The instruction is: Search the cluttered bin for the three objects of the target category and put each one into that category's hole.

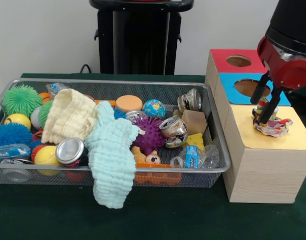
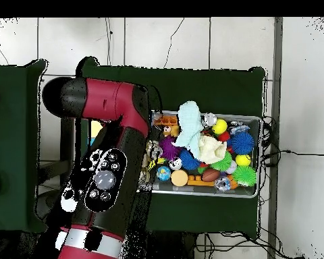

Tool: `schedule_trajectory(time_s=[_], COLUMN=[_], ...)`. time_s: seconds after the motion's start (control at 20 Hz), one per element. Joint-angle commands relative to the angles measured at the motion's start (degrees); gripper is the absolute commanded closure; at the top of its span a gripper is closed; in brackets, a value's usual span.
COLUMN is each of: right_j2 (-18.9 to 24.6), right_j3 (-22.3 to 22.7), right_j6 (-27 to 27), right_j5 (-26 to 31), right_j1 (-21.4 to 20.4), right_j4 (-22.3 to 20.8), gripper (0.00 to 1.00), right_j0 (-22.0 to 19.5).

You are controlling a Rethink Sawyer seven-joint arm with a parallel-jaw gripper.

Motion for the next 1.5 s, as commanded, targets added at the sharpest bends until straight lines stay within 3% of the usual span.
schedule_trajectory(time_s=[0.05, 0.25, 0.8, 1.15, 1.2, 1.5], right_j2=[6.69, 8.29, 19.52, 20.29, 19.46, 15.75], right_j3=[2.25, 2.75, 6.21, 5.72, 4.32, 1.14], right_j6=[-2.37, -3.63, -7.63, -7.05, -7.05, -5.33], right_j5=[3.19, 3.09, 0.73, 0.14, 2.00, 6.49], right_j1=[-1.50, -2.70, -7.10, -7.44, -6.96, -6.07], right_j4=[-0.84, -0.26, 5.17, 2.27, 0.26, -3.43], gripper=[0.00, 0.00, 0.00, 0.00, 1.00, 1.00], right_j0=[-3.38, -3.91, -7.13, -7.35, -7.19, -6.16])
